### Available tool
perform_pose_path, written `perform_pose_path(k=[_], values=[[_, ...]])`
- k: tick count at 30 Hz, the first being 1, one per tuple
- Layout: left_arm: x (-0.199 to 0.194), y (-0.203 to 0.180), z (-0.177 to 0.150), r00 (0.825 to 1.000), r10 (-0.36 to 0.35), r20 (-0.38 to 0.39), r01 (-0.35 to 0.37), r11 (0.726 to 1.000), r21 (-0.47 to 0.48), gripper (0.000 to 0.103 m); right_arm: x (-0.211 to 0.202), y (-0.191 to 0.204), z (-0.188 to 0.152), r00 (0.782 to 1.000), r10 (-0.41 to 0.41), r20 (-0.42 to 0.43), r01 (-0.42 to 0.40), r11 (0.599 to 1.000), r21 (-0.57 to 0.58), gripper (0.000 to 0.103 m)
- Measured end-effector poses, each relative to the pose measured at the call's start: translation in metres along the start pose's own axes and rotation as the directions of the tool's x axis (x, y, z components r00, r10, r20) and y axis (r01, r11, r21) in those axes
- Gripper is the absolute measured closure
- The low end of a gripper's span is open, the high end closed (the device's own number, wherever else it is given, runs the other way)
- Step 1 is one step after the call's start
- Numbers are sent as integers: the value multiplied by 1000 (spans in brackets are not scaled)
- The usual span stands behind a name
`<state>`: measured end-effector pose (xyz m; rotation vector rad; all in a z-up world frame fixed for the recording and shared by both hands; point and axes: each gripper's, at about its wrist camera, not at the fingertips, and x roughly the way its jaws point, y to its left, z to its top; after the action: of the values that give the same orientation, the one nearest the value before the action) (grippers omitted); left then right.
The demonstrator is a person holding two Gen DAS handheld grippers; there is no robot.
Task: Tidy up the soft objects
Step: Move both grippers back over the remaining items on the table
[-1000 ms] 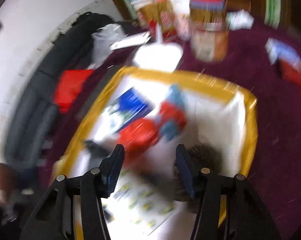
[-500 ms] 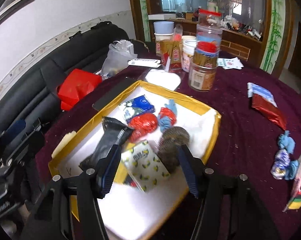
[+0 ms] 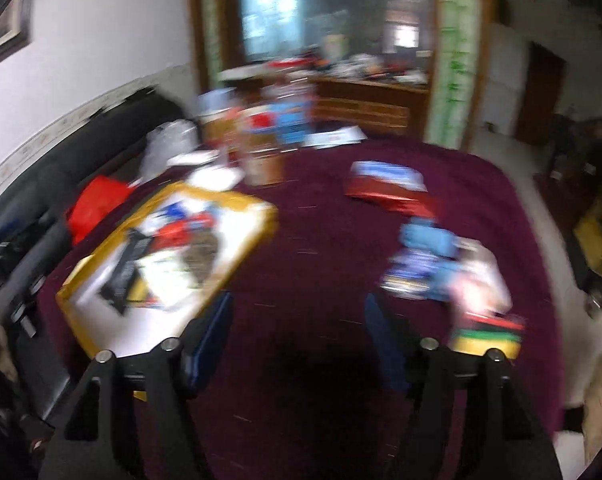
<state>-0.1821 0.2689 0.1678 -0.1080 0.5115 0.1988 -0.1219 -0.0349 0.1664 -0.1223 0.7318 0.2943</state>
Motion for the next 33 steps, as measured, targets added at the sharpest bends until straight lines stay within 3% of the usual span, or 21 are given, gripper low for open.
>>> perform_pose_path(k=[5, 8, 12, 15, 23, 24, 26, 27, 28, 30, 33], values=[[-16, -16, 9, 999, 1, 50, -2, 1000, 16, 6, -41, -90, -32, 984, -177, 11, 176, 982, 72, 26], [-17, -29, 12, 998, -12, 61, 11, 1000, 18, 5, -42, -129, -48, 974, -226, -24, 227, 966, 121, 26], [-7, -61, 8, 998, -54, 26, 53, 997, 59, 5, -9, -177, -65, 972, -210, -110, 230, 944, 236, 26], [10, -89, 0, 993, -113, -46, 117, 988, 105, 5, 30, -189, -70, 977, -154, -150, 193, 937, 292, 26], [34, -128, -8, 964, -208, -168, 230, 965, 126, 5, 103, -243, -48, 989, -107, -106, 145, 863, 484, 26], [37, -131, -7, 961, -215, -175, 238, 964, 123, 5, 112, -248, -50, 993, -57, -108, 104, 856, 507, 26], [42, -137, -4, 955, -235, -180, 258, 960, 112, 5, 120, -240, -55, 987, 144, -74, -84, 846, 526, 26], [44, -140, -2, 954, -244, -176, 266, 958, 110, 5, 122, -225, -57, 961, 270, -55, -208, 841, 499, 26], [48, -142, -2, 952, -251, -175, 271, 956, 107, 5, 124, -204, -59, 906, 422, -45, -357, 815, 456, 26], [58, -155, -2, 940, -282, -191, 304, 947, 101, 5, 119, -175, -60, 822, 568, -35, -517, 772, 370, 26], [75, -182, -12, 906, -335, -258, 369, 924, 99, 5, 111, -171, -60, 832, 553, 34, -531, 778, 336, 26]])
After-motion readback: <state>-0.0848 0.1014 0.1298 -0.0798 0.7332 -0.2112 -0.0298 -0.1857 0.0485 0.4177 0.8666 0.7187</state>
